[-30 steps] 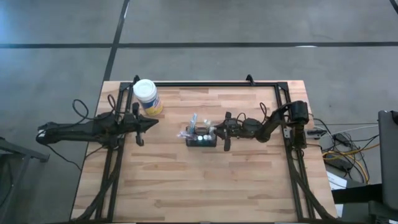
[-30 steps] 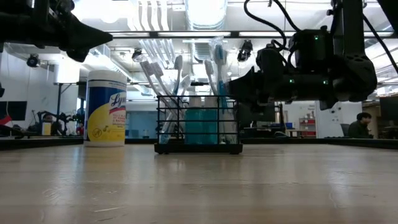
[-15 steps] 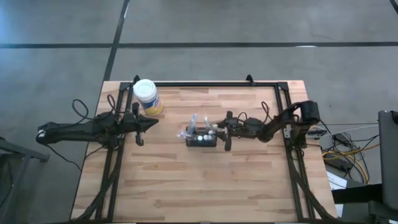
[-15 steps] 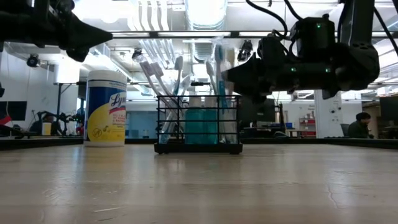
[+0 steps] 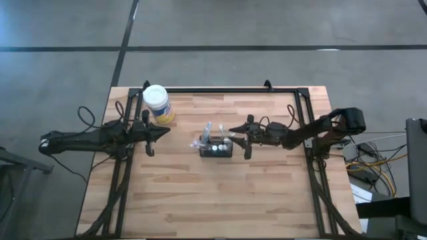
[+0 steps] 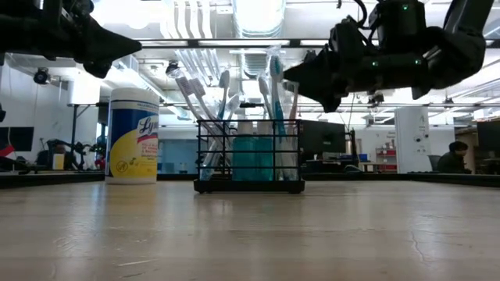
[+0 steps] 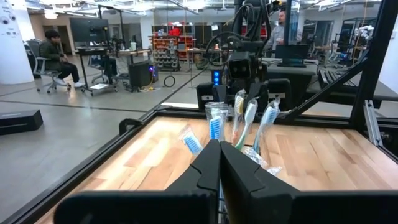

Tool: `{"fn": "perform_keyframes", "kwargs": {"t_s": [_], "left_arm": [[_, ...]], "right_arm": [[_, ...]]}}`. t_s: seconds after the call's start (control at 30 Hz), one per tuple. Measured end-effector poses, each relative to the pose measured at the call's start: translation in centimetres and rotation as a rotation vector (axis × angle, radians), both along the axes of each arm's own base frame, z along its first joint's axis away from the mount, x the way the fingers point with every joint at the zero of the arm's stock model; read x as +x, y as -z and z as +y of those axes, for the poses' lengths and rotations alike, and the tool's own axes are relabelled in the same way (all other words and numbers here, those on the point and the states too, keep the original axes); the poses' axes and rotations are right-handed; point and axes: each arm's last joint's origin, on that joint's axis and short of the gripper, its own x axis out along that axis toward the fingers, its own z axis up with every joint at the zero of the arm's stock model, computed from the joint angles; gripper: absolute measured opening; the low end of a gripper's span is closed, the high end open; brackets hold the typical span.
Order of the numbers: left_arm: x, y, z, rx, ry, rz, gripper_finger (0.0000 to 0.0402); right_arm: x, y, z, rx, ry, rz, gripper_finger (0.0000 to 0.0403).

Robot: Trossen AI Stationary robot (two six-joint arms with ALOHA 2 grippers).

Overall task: Pick & Place toothbrushing station
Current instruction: Return to Home Position

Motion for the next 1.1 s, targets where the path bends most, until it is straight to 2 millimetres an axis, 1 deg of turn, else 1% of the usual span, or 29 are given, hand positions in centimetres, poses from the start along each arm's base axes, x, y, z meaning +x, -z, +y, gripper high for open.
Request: {"fn": "perform_keyframes", "kwargs": {"t_s": [0.17, 0.33, 0.43, 0.5, 0.6, 0.7, 1.1], "left_arm": [[0.0, 0.1, 0.0, 0.002, 0.0, 0.004, 0.0007], [0.0, 0.1, 0.0, 0.003, 0.0, 0.006, 0.0006], [0.0, 0.1, 0.0, 0.002, -0.001, 0.006, 0.001], [0.0, 0.1, 0.0, 0.002, -0.002, 0.006, 0.0012], [0.0, 0.1, 0.0, 0.003, -0.003, 0.005, 0.0012], [0.0, 0.1, 0.0, 0.016, 0.01, 0.007, 0.0013], [0.0, 0.2, 0.0, 0.026, 0.011, 0.015, 0.0014]], "right_arm": [[-0.3, -0.1, 0.0, -0.002, 0.002, 0.058, 0.0137], [-0.2, 0.9, 0.0, 0.02, 0.003, 0.108, 0.0095], [0.1, 1.3, 0.0, 0.023, -0.004, 0.121, 0.0079], [0.4, 1.2, 0.1, 0.026, -0.02, 0.116, 0.0076], [0.7, 0.6, 0.2, 0.028, -0.082, 0.093, 0.0083], [0.8, -0.2, 0.3, 0.026, -0.106, 0.064, 0.0099], [-0.5, -2.4, 0.4, 0.055, -0.106, 0.116, 0.0199]]}}
